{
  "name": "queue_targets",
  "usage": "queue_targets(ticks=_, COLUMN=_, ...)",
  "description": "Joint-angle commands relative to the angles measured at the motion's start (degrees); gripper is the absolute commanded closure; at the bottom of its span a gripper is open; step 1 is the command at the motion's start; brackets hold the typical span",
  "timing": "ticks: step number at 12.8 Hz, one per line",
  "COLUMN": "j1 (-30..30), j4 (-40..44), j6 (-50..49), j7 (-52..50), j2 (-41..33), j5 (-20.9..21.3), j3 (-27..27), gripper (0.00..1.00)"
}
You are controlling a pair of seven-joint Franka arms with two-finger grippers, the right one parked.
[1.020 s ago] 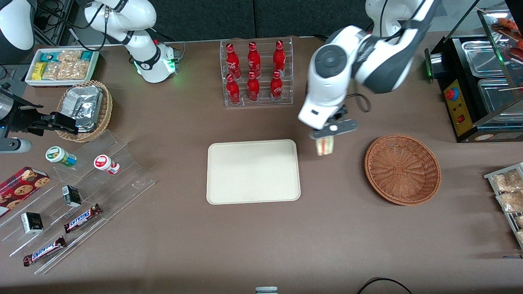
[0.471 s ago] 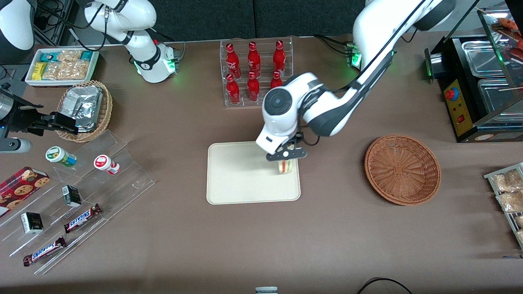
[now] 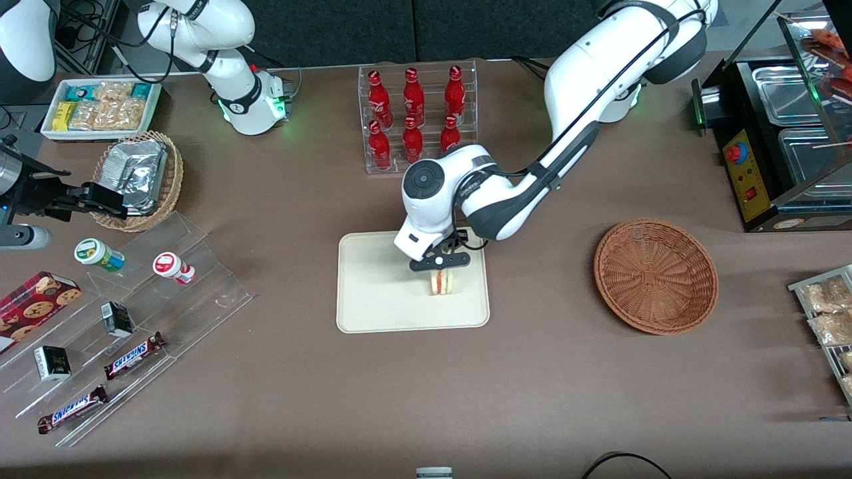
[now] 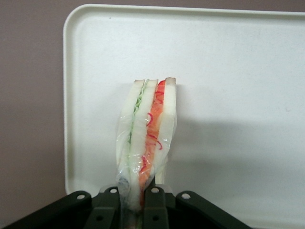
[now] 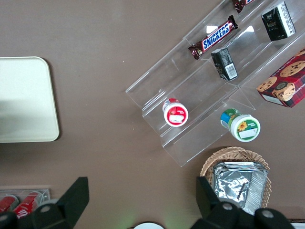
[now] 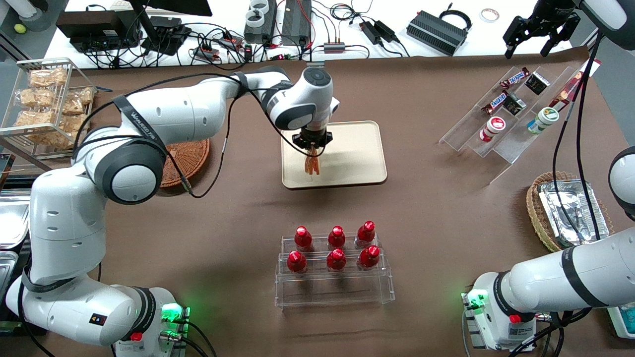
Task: Place sandwich from basket to tray
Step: 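Lower the sandwich onto the tray and open the left gripper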
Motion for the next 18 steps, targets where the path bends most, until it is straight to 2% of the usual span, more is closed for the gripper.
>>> queue_targets(ticks=1, j1=-1.5, j4=2.2, j6=0.9, j7=-2.8, j2=2.9, j5=3.3, j3=0.7, gripper=0.98)
queue_targets(ticks=2, j1=-1.5, j4=2.2, j6=0.9, j7=-2.9, j2=2.9, j5=3.4, j3=0.6, gripper=0.96)
queue_targets(ticks=3, j1=-1.5, j4=2.2, j6=0.9, j7=-2.9, j2=2.9, j5=3.4, j3=0.7, gripper=0.81)
queue_targets(ticks=4, j1=-1.5, j4=2.2, j6=1.0, j7=-2.9, j2=3.0, j5=3.4, j3=0.7, gripper=0.48)
queue_targets(ticks=5, j1=-1.5, j4=2.2, j6=1.0, j7=-2.8, j2=3.0, j5=3.4, j3=0.7, gripper=0.0)
queue_targets(ticks=10, j1=-1.1, j4=5.0, j6=-3.0, j7=-2.5, j2=-0.2, j5=2.7, j3=0.2, gripper=0.0)
queue_targets(ticks=13, j1=-0.9, j4=5.4, j6=-8.1, j7=-2.2, j2=-6.7, j5=2.3, j3=-0.1, gripper=0.0)
queue_targets(ticks=14, j1=-0.4, j4=5.4, j6=-9.3, j7=-2.4, j2=-9.5, j5=1.1, j3=-0.1, gripper=0.0)
queue_targets(ticks=16, j1=1.7, j4=5.4, j6=-12.6, j7=-2.0, j2=-15.3, j5=-5.0, j3=0.3, gripper=0.0)
queue_targets(ticks=18, j1=4.6, j4=5.3, j6=-18.5, j7=-0.1, j2=-21.4, j5=-8.6, j3=0.0, gripper=0.0)
